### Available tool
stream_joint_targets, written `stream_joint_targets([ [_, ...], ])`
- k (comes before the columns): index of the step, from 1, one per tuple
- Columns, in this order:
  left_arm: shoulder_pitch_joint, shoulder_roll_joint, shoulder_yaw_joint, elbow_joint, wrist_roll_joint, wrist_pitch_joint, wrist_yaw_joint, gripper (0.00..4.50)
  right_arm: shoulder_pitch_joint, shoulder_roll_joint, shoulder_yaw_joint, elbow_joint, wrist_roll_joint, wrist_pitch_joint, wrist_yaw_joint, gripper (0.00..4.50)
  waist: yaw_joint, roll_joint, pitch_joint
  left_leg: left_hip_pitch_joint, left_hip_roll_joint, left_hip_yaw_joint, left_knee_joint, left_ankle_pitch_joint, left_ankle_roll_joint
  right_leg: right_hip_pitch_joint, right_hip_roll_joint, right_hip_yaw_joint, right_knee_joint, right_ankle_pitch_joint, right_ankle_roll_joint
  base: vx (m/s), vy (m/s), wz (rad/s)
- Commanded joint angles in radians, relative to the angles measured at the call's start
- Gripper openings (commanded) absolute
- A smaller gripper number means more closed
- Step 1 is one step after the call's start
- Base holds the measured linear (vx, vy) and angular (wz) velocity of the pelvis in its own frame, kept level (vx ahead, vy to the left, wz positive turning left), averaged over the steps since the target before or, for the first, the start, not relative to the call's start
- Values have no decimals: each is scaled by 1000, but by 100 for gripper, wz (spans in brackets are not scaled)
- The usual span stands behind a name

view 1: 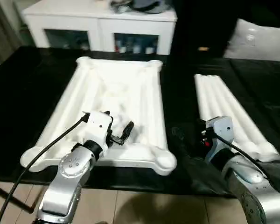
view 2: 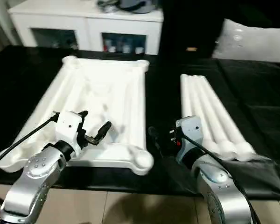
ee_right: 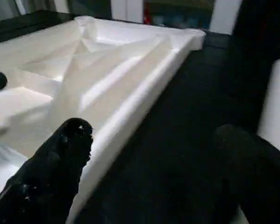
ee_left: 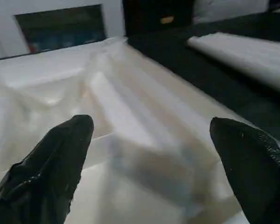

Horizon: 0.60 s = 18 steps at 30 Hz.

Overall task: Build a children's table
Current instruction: Move to table

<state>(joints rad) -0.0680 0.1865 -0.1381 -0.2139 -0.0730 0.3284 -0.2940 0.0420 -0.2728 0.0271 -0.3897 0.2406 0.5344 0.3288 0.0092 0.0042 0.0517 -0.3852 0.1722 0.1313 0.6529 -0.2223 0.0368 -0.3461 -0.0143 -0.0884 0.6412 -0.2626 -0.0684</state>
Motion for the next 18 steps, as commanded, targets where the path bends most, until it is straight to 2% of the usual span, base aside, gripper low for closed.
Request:
stream_joint_targets([
  [1,8,12,1,-18,7,-5,-3,448,-4,2,4,-15,-6,-1,-1,450,23,-25,-33,-39,-34,17,39,-48,84,58,-137,84,-191,-305,-259,-19,-101,7],
  [2,8,12,1,-19,8,-5,-3,448,-4,2,5,-15,-8,-2,-1,450,25,-7,-40,-31,-21,9,14,-27,82,54,-124,68,-188,-304,-207,-14,-73,6],
  [3,8,11,1,-19,8,-4,-2,448,-5,2,6,-14,-11,-3,-2,450,14,31,-55,9,46,-22,-52,24,83,38,-71,11,-175,-228,-84,-14,-73,6],
  [4,8,12,1,-18,8,-4,-2,448,-5,1,7,-13,-13,-5,-3,450,-6,52,-71,74,261,-149,-142,26,157,-15,-64,-7,-36,-171,0,-31,-63,8],
  [5,8,12,0,-18,8,-4,-1,448,-6,1,8,-12,-14,-6,-4,450,-13,51,-73,84,293,-171,-164,70,230,-57,-90,24,71,-164,15,-38,-79,3],
  [6,8,13,0,-18,7,-4,0,448,-6,0,10,-12,-17,-8,-7,450,-22,42,-75,92,272,-173,-150,128,275,-82,-95,43,93,-137,9,-38,-79,3],
  [7,9,8,5,-17,2,-1,5,448,-7,0,10,-10,-23,-10,-14,450,-15,29,-64,67,221,-137,-140,177,350,-82,-106,75,76,-63,-43,-37,-92,2],
  [8,9,5,9,-14,-2,6,8,448,-7,0,11,-9,-24,-11,-15,450,-8,3,-65,24,112,-68,-100,98,324,-41,-111,93,-6,34,-144,-53,-122,-4],
  [9,11,2,16,-15,-5,16,10,448,-6,0,11,-12,-25,-11,-17,450,2,-9,-70,-11,32,-17,-49,61,283,-14,-125,97,-66,68,-244,-53,-122,-4],
  [10,11,5,14,-14,-1,15,8,448,-5,-1,12,-12,-26,-12,-17,450,47,-31,-63,-34,-31,16,18,1,133,16,-172,122,-119,-32,-226,-70,-161,-4],
  [11,11,5,14,-14,0,15,8,448,-5,-1,12,-12,-26,-12,-17,450,52,-37,-59,-29,-18,12,-1,7,62,15,-172,125,-118,-117,-153,-81,-172,-4],
  [12,11,8,12,-14,3,12,6,448,-5,-3,13,-12,-28,-15,-18,450,57,-31,-49,-22,-2,9,-40,-20,-31,14,-147,114,-125,-300,-12,-81,-172,-4],
  [13,11,9,11,-14,3,12,5,448,-4,-3,14,-11,-32,-16,-17,450,61,-24,-44,-17,6,3,-66,-66,-86,7,-131,111,-129,-463,110,-73,-134,-10],
  [14,11,9,11,-14,2,13,5,448,-4,-2,15,-11,-33,-17,-17,450,60,-29,-40,-10,8,4,-69,-100,-103,-2,-126,114,-138,-536,156,-57,-76,-2],
  [15,11,9,11,-16,-1,14,4,448,-4,-2,16,-10,-36,-18,-16,450,62,-25,-43,1,12,5,-75,-128,-128,-12,-116,112,-140,-607,197,-57,-76,-2],
  [16,10,8,11,-16,-2,15,3,448,-4,-4,19,-7,-42,-24,-17,450,60,-25,-41,6,19,5,-89,-146,-143,-19,-102,105,-139,-590,182,0,0,0],
  [17,10,8,11,-17,-3,16,0,448,-4,-4,21,-5,-44,-26,-17,450,60,-17,-43,5,26,1,-106,-160,-155,-14,-95,95,-129,-533,147,0,0,0],
  [18,10,7,11,-17,-4,16,-1,448,-5,-4,21,-5,-45,-27,-18,450,59,-15,-44,7,30,-1,-111,-172,-156,-15,-91,93,-125,-494,127,0,0,0],
])
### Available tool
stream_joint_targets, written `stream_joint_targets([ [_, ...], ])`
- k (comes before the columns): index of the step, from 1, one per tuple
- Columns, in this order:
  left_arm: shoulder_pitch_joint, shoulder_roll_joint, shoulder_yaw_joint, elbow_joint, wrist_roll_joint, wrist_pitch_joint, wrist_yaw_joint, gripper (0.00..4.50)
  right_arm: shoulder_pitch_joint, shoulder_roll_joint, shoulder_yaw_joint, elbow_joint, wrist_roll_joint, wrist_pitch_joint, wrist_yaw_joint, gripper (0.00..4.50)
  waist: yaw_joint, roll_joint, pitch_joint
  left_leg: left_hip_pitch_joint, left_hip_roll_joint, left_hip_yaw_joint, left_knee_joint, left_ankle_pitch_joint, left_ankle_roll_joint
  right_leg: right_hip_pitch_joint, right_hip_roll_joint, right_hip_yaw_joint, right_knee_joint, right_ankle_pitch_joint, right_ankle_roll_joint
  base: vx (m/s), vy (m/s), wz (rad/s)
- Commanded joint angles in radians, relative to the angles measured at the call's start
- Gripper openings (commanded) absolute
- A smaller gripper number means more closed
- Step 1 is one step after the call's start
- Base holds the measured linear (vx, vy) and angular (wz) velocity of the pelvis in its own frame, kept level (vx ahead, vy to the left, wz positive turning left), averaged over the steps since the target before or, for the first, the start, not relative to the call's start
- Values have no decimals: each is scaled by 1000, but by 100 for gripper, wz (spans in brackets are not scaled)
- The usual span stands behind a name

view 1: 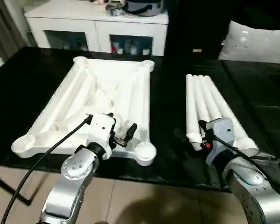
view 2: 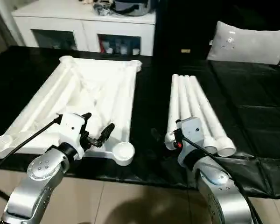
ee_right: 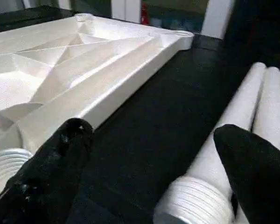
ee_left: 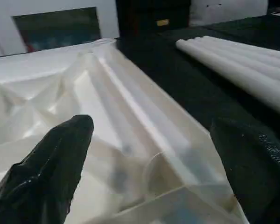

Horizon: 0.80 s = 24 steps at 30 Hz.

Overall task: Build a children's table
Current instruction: Move to table

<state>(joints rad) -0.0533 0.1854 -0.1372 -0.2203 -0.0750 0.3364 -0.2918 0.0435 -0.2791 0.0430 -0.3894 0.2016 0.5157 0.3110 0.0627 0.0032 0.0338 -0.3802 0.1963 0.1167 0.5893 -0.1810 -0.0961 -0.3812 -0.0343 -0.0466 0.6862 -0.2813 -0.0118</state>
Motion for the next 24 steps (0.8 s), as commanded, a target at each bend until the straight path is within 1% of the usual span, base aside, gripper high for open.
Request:
stream_joint_targets([
  [1,-5,8,10,-12,-2,9,-5,448,-7,2,6,-4,-7,-9,0,450,5,-8,-28,8,13,9,-59,-248,-22,21,-66,47,-159,-406,29,-12,67,1],
  [2,-5,8,10,-12,-2,9,-5,448,-7,2,6,-4,-7,-9,0,450,-2,-8,-28,1,16,7,-67,-263,-21,26,-63,46,-151,-340,-4,7,76,0],
  [3,-5,8,10,-13,-5,14,-8,448,-9,0,8,-3,-6,-10,-1,450,0,0,-34,4,20,5,-69,-263,-22,26,-63,46,-146,-300,-21,7,76,0],
  [4,-6,9,9,-14,-6,18,-11,448,-11,-3,9,-2,-4,-10,1,450,-3,7,-40,9,27,1,-72,-251,-22,29,-64,47,-137,-188,-56,20,79,-2],
  [5,-7,11,7,-14,-8,21,-13,448,-14,-5,10,-1,-2,-10,3,450,-5,7,-42,6,27,0,-75,-237,-19,35,-64,44,-134,-132,-70,24,92,-5],
  [6,-8,14,6,-14,-9,27,-16,448,-17,-7,10,0,1,-8,6,450,-7,11,-44,8,31,-3,-80,-225,-21,39,-64,40,-129,-36,-95,24,92,-5],
  [7,-9,17,6,-14,-15,39,-23,448,-22,-8,9,2,4,-2,13,450,-9,10,-44,9,31,-1,-82,-229,-20,40,-63,40,-129,-8,-103,29,90,-4],
  [8,-13,38,-4,-14,-26,52,-61,448,-32,-13,7,6,10,4,28,450,-11,5,-45,12,27,4,-79,-225,-14,44,-68,42,-130,37,-118,31,69,-2],
  [9,-15,48,-9,-15,-31,61,-78,448,-36,-16,7,8,12,7,34,450,-10,4,-46,11,24,7,-77,-214,-11,45,-70,44,-130,52,-119,31,69,-2],
  [10,-15,54,-11,-15,-34,66,-89,448,-38,-18,8,9,14,8,38,450,-9,-1,-46,12,22,12,-73,-191,-1,45,-73,46,-131,72,-121,0,0,0],
  [11,-17,73,-19,-14,-39,70,-117,448,-43,-27,11,13,15,8,50,450,-7,-3,-45,11,20,16,-72,-176,8,46,-76,48,-132,75,-120,0,0,0],
  [12,-18,88,-25,-13,-42,74,-139,448,-46,-35,15,15,16,9,60,450,-6,-2,-45,11,20,17,-71,-171,11,46,-77,48,-132,73,-119,0,0,0],
  [13,-22,104,-32,-9,-42,83,-159,448,-49,-43,18,18,17,11,72,450,-4,-3,-44,12,20,20,-71,-168,16,45,-79,49,-133,65,-117,0,0,0],
  [14,-25,113,-36,-7,-43,88,-172,448,-51,-48,21,19,19,13,79,450,-2,-3,-44,14,22,23,-70,-171,18,43,-79,50,-133,58,-116,0,0,0],
  [15,-43,138,-44,6,-58,94,-224,448,-59,-75,34,28,21,18,116,450,-2,-10,-43,15,22,26,-70,-175,22,43,-80,50,-135,46,-115,0,0,0],
  [16,-45,140,-44,7,-60,95,-228,448,-59,-77,35,28,22,18,119,450,2,-8,-43,16,22,26,-70,-177,23,44,-81,50,-135,31,-114,0,0,0],
  [17,-61,157,-47,16,-77,103,-267,448,-66,-99,46,35,26,19,152,450,4,-6,-41,15,23,28,-72,-188,24,42,-84,51,-138,0,-115,0,0,0],
  [20,-97,205,-77,43,-63,71,-342,448,-81,-134,50,50,27,14,202,450,5,-6,-39,16,23,29,-74,-210,20,39,-84,51,-141,-44,-111,0,0,0],
  [21,-103,214,-82,51,-62,66,-358,448,-85,-139,48,54,29,13,211,450,5,-3,-39,15,23,28,-74,-217,16,40,-84,51,-141,-60,-107,0,0,0],
  [22,-115,229,-89,64,-61,58,-385,431,-92,-147,46,59,32,12,226,450,5,-2,-40,14,22,27,-75,-216,14,40,-85,52,-141,-62,-107,0,0,0],
  [23,-127,253,-109,81,-53,36,-429,431,-97,-161,44,63,40,9,250,450,7,-1,-40,14,22,27,-74,-216,15,40,-85,52,-142,-63,-106,0,0,0],
  [24,-135,268,-123,92,-47,21,-458,414,-100,-171,43,65,46,8,266,450,6,-2,-41,14,22,27,-75,-215,14,41,-86,52,-141,-60,-106,0,0,0],
])
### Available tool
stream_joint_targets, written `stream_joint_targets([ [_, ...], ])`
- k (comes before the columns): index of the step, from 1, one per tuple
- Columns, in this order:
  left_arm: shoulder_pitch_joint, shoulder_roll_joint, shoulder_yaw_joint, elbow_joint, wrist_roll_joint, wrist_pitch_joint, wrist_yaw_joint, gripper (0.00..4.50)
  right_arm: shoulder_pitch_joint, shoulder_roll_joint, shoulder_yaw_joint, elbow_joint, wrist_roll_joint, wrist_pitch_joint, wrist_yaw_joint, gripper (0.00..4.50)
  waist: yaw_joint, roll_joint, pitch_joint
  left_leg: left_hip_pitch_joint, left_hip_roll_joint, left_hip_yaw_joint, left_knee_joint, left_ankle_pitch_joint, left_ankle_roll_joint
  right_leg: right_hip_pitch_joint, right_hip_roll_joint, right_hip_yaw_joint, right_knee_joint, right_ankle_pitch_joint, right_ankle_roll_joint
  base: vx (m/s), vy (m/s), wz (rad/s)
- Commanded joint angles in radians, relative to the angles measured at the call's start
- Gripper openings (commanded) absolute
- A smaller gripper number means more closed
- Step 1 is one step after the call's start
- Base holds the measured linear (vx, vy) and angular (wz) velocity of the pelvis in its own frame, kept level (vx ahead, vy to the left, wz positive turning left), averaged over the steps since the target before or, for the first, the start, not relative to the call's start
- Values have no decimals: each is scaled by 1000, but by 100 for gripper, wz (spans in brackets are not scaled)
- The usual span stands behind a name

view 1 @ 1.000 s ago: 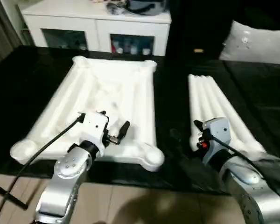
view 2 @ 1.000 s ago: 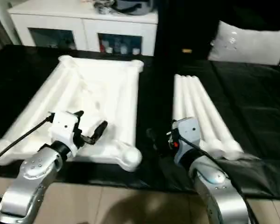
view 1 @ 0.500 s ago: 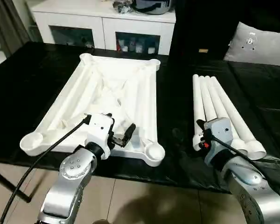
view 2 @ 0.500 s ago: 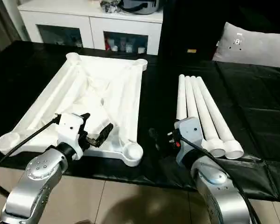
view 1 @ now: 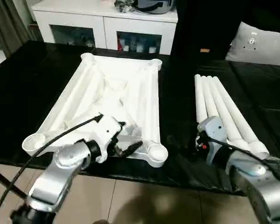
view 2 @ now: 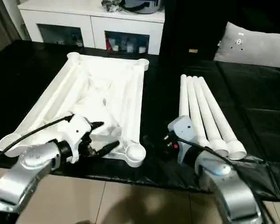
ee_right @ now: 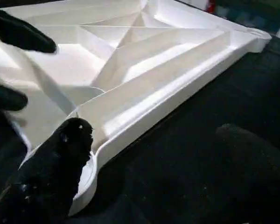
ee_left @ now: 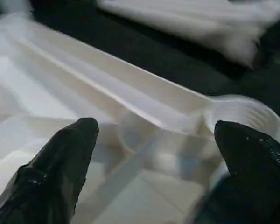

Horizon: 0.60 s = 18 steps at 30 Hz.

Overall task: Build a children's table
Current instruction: Move to table, then move table base

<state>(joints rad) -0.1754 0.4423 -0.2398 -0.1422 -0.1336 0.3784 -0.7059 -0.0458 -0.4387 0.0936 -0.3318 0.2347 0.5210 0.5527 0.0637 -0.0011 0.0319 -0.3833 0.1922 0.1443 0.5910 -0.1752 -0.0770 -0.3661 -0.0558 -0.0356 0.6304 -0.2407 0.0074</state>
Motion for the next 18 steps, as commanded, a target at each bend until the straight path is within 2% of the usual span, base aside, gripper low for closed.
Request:
stream_joint_targets([
  [1,-29,32,-43,33,11,-38,-99,414,-14,-36,-6,13,24,3,57,450,7,-1,-40,16,27,-1,-76,-209,-2,28,-65,41,-84,-85,-126,0,0,0],
  [2,-29,32,-43,33,11,-38,-99,411,-14,-36,-6,13,24,3,57,450,8,1,-40,17,27,-1,-75,-206,-1,28,-65,41,-82,-80,-129,0,0,0],
  [3,-53,47,-59,46,-22,-28,-178,411,-11,-67,1,15,27,-1,91,450,8,3,-42,17,29,0,-74,-192,-1,27,-65,40,-78,-50,-140,0,0,0],
  [5,-74,57,-75,58,-34,-20,-227,376,-9,-82,2,16,32,0,110,450,11,2,-43,19,29,1,-73,-185,2,27,-65,39,-75,-23,-160,0,0,0],
  [6,-86,60,-84,69,-33,-22,-245,372,-9,-87,1,17,37,3,118,450,11,-7,-42,18,27,3,-74,-185,6,29,-64,39,-77,-29,-161,0,0,0],
  [7,-107,65,-98,91,-26,-33,-266,373,-11,-93,-1,21,43,8,129,450,16,-1,-45,22,30,3,-71,-179,10,27,-67,40,-73,-16,-170,0,0,0],
  [11,-180,63,-128,204,21,-116,-301,331,-7,-114,4,20,45,1,164,450,25,-1,-43,21,29,5,-72,-184,10,28,-68,40,-77,-36,-165,0,0,0],
  [13,-205,63,-135,240,26,-122,-321,330,-1,-122,7,17,50,-3,180,450,27,-2,-46,21,30,4,-71,-179,8,30,-69,40,-75,-25,-166,0,0,0],
  [14,-240,69,-146,289,32,-121,-361,303,11,-136,10,10,58,-5,204,450,28,-1,-44,21,29,4,-72,-177,9,30,-69,39,-76,-22,-167,0,0,0],
  [15,-250,70,-148,306,35,-124,-370,303,15,-139,9,8,63,0,210,450,29,2,-47,24,31,4,-70,-180,8,30,-69,40,-74,-16,-170,0,0,0],
  [18,-289,82,-167,369,51,-141,-411,287,32,-159,7,-5,81,17,236,450,28,1,-48,20,31,3,-70,-166,12,34,-71,38,-70,21,-183,0,0,0],
])
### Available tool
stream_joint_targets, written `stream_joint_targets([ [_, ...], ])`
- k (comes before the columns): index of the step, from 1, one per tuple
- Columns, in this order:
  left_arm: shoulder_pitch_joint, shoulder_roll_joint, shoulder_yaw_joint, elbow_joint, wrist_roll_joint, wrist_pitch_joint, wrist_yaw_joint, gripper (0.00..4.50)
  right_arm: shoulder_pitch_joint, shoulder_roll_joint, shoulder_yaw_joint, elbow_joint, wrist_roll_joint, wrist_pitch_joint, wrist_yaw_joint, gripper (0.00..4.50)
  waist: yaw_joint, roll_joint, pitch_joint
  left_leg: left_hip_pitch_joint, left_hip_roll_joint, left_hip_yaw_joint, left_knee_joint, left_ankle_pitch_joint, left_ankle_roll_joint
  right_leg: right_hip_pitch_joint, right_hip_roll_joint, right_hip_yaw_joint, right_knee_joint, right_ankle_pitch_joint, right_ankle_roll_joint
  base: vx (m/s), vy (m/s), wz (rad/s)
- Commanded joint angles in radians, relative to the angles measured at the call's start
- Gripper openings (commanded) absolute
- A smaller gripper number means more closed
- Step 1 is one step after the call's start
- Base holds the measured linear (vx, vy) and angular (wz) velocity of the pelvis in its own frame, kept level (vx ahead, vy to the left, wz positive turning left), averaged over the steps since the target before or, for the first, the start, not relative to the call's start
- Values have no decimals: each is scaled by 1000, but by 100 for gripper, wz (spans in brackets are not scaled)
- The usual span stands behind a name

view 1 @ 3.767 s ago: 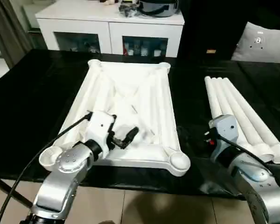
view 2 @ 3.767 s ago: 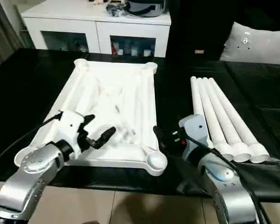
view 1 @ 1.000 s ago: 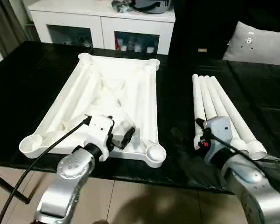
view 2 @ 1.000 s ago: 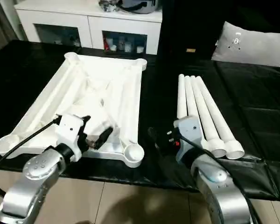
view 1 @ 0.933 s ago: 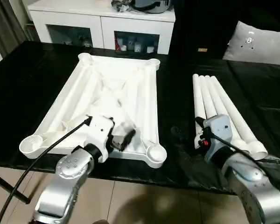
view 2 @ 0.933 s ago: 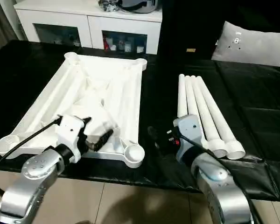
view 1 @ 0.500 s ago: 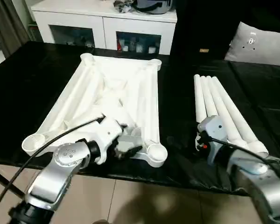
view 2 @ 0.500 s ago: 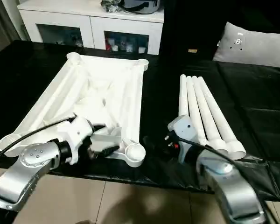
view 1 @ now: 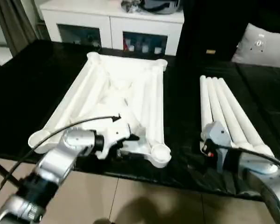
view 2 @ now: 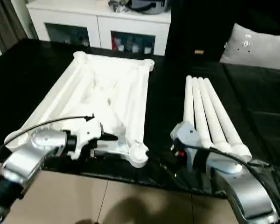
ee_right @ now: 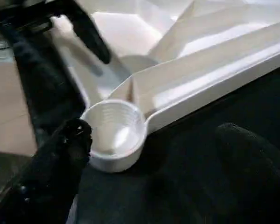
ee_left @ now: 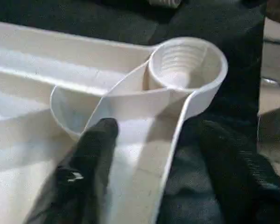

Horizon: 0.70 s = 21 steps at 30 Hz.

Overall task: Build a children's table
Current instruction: Move table base

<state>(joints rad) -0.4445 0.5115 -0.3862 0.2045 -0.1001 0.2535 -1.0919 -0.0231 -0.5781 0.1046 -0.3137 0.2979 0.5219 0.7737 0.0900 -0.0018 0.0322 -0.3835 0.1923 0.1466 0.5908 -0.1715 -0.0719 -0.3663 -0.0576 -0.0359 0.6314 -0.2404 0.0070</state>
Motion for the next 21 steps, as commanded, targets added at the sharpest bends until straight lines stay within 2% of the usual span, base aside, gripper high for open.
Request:
stream_joint_targets([
  [1,-26,15,-25,33,20,-22,-31,276,12,-22,-6,-27,21,20,17,450,4,2,-50,21,31,0,-69,-164,10,35,-69,38,-70,29,-186,0,0,0],
  [2,-32,15,-27,44,23,-30,-35,259,13,-23,-7,-30,23,24,18,450,5,15,-49,21,31,-2,-68,-165,9,34,-70,39,-69,35,-191,0,0,0],
  [4,-39,11,-28,62,25,-41,-40,241,15,-23,-10,-35,27,29,20,450,2,6,-48,21,31,0,-69,-177,9,35,-69,38,-72,32,-197,0,0,0],
  [6,-43,7,-34,73,29,-49,-50,236,19,-23,-8,-41,26,32,19,450,3,6,-48,21,32,0,-70,-185,6,35,-72,38,-72,16,-202,0,0,0],
  [7,-47,3,-36,84,31,-56,-55,221,20,-23,-7,-42,26,32,20,450,3,16,-48,22,33,-1,-71,-191,2,34,-72,38,-71,9,-205,0,0,0],
  [8,-51,-1,-37,93,33,-60,-58,205,21,-23,-4,-43,24,32,19,450,1,10,-48,22,33,0,-70,-196,2,34,-71,39,-73,6,-205,0,0,0],
  [11,-61,-17,-45,120,43,-74,-72,198,32,-29,8,-52,10,29,13,450,3,10,-48,22,34,0,-71,-194,3,34,-71,39,-74,4,-206,0,0,0],
  [12,-65,-20,-47,130,46,-82,-74,189,35,-31,10,-52,14,28,13,450,4,18,-48,22,34,-1,-71,-196,1,34,-72,39,-73,3,-206,0,0,0],
  [14,-68,-22,-51,138,48,-89,-76,154,38,-35,11,-54,16,27,14,450,3,12,-49,22,33,-1,-71,-197,0,36,-71,39,-73,9,-206,0,0,0],
  [16,-73,-28,-54,151,54,-105,-76,153,42,-37,10,-57,14,29,16,450,2,13,-48,22,34,-1,-71,-200,2,35,-72,39,-74,7,-209,0,0,0],
  [19,-78,-31,-61,171,69,-131,-74,112,43,-36,8,-60,11,31,14,450,2,12,-48,21,34,-1,-71,-199,3,36,-72,38,-74,8,-210,0,0,0],
  [21,-79,-32,-61,178,73,-136,-75,103,44,-35,7,-63,11,32,13,450,2,12,-49,21,34,-1,-70,-195,4,37,-73,39,-73,14,-209,0,0,0],
])
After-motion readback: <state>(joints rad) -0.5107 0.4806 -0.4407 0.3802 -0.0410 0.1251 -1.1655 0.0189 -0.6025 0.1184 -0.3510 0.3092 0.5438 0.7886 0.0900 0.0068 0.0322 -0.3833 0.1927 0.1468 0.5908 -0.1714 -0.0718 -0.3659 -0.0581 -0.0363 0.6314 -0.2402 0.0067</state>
